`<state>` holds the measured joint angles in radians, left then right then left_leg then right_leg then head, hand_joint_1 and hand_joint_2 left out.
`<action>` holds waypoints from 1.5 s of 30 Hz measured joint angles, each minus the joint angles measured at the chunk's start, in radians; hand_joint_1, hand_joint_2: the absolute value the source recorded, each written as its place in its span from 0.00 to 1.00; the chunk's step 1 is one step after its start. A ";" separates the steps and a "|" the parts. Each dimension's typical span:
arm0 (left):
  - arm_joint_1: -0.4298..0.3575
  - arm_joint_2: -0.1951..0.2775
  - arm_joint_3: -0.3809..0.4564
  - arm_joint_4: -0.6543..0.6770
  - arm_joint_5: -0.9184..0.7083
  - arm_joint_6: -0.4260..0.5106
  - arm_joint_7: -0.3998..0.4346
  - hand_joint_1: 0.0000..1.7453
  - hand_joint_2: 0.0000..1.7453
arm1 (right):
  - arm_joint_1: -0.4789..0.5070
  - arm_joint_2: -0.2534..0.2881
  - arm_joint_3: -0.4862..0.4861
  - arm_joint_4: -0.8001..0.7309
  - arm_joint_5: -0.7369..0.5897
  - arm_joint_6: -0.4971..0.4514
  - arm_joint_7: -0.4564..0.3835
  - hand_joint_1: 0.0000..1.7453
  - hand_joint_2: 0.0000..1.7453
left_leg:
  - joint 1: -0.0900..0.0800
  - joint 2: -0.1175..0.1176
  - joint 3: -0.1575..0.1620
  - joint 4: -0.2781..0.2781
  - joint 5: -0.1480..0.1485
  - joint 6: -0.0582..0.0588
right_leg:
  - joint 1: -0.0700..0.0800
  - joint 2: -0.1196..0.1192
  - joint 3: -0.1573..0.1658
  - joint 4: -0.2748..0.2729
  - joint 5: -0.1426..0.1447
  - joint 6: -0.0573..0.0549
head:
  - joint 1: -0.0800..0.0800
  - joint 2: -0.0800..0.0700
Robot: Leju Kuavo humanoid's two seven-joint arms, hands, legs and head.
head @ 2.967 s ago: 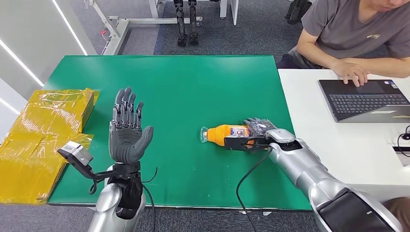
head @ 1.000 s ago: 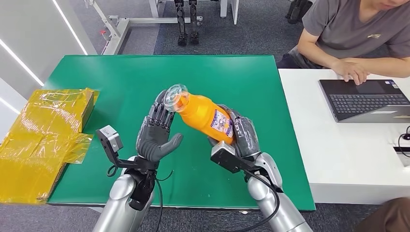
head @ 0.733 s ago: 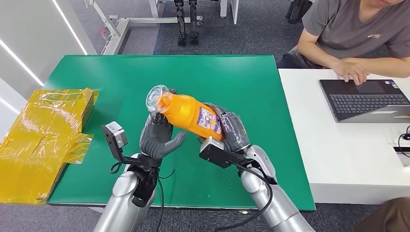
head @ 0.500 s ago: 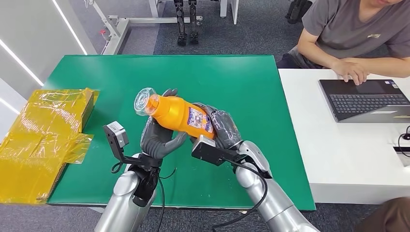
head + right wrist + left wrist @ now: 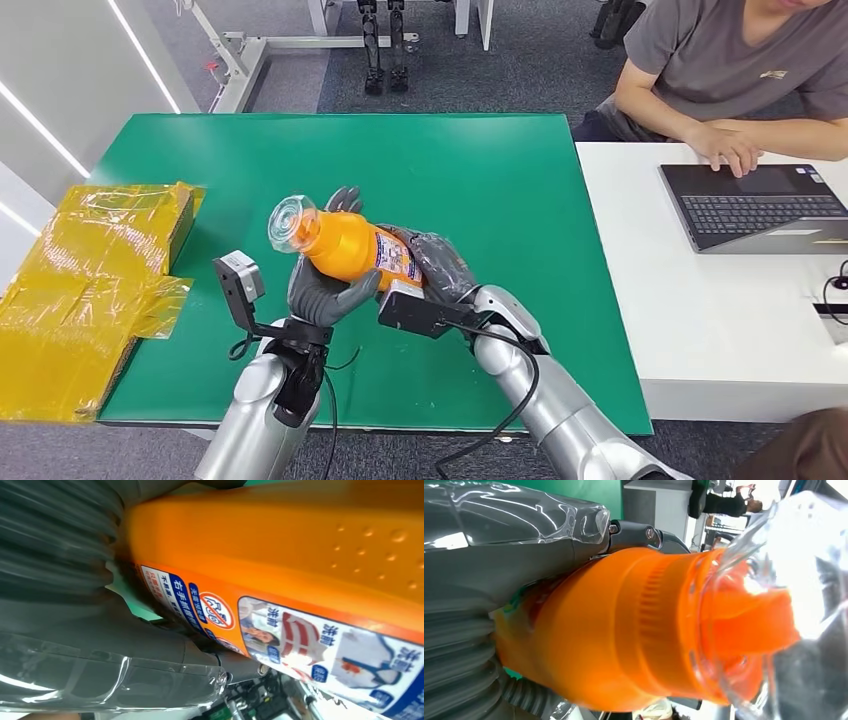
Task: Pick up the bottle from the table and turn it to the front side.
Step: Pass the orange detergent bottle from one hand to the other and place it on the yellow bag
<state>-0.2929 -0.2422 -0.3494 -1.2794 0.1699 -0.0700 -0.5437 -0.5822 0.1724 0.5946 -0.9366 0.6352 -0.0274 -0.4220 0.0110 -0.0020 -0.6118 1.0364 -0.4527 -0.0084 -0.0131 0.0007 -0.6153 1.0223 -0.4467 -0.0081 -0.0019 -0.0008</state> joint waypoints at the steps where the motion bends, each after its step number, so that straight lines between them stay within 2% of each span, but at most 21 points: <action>1: 0.000 0.000 0.001 0.003 0.000 0.002 0.000 0.00 1.00 | -0.005 0.000 0.004 0.009 0.002 0.006 -0.002 1.00 1.00 | 0.000 0.000 0.000 0.000 0.000 0.000 | 0.000 0.000 0.000 0.000 0.000 0.000 | 0.000 0.000; 12: 0.000 0.002 0.008 0.013 -0.013 0.042 -0.010 0.00 1.00 | -0.032 0.000 0.030 0.062 0.000 0.069 -0.025 1.00 1.00 | 0.000 0.000 0.000 0.000 0.000 0.000 | 0.000 0.000 0.000 0.000 0.000 0.000 | 0.000 0.000; 21: 0.009 0.007 0.008 0.013 -0.019 0.064 -0.021 0.00 1.00 | -0.040 -0.004 0.059 0.067 0.023 0.078 -0.029 1.00 1.00 | 0.000 0.000 0.000 0.000 0.000 0.000 | 0.000 0.000 0.000 0.000 0.000 0.000 | 0.000 0.000; 23: 0.010 0.007 0.008 0.013 -0.021 0.063 -0.021 0.13 1.00 | -0.043 -0.006 0.066 0.069 0.026 0.078 -0.029 1.00 1.00 | 0.000 0.000 0.000 0.000 0.000 0.000 | 0.000 0.000 0.000 0.000 0.000 0.000 | 0.000 0.000; 25: 0.011 0.007 0.007 0.013 -0.023 0.063 -0.021 0.63 1.00 | -0.045 -0.007 0.070 0.070 0.026 0.079 -0.029 1.00 1.00 | 0.000 0.000 0.000 0.000 0.000 0.000 | 0.000 0.000 0.000 0.000 0.000 0.000 | 0.000 0.000; 27: 0.012 0.007 0.007 0.013 -0.024 0.062 -0.021 1.00 1.00 | -0.048 -0.008 0.073 0.071 0.026 0.081 -0.029 1.00 1.00 | 0.000 0.000 0.000 0.000 0.000 0.000 | 0.000 0.000 0.000 0.000 0.000 0.000 | 0.000 0.000; 40: 0.018 0.008 0.006 0.013 -0.025 0.063 -0.021 1.00 1.00 | -0.055 -0.015 0.091 0.074 0.021 0.085 -0.029 0.99 1.00 | 0.000 0.000 0.000 0.000 0.000 0.000 | 0.000 0.000 0.000 0.000 0.000 0.000 | 0.000 0.000; 41: 0.019 0.008 0.006 0.013 -0.025 0.063 -0.021 1.00 1.00 | -0.054 -0.015 0.091 0.074 0.020 0.085 -0.029 0.87 1.00 | 0.000 0.000 0.000 0.000 0.000 0.000 | 0.000 0.000 0.000 0.000 0.000 0.000 | 0.000 0.000; 43: 0.020 0.008 0.006 0.013 -0.025 0.064 -0.021 1.00 1.00 | -0.053 -0.016 0.092 0.074 0.017 0.085 -0.029 0.46 1.00 | 0.000 0.000 0.000 0.000 0.000 0.000 | 0.000 0.000 0.000 0.000 0.000 0.000 | 0.000 0.000; 44: 0.021 0.008 0.006 0.013 -0.025 0.064 -0.021 1.00 1.00 | -0.052 -0.017 0.093 0.074 0.015 0.083 -0.028 0.22 1.00 | 0.000 0.000 0.000 0.000 0.000 0.000 | 0.000 0.000 0.000 0.000 0.000 0.000 | 0.000 0.000; 45: 0.021 0.008 0.006 0.012 -0.026 0.064 -0.021 1.00 1.00 | -0.050 -0.017 0.094 0.074 0.013 0.080 -0.028 0.09 1.00 | 0.000 0.000 0.000 0.000 0.000 0.000 | 0.000 0.000 0.000 0.000 0.000 0.000 | 0.000 0.000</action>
<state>-0.2715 -0.2346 -0.3433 -1.2675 0.1442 -0.0065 -0.5649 -0.6324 0.1553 0.6884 -0.8623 0.6480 0.0527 -0.4500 0.0110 -0.0019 -0.6117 1.0365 -0.4527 -0.0084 -0.0131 0.0011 -0.6156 1.0223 -0.4467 -0.0081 -0.0018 -0.0008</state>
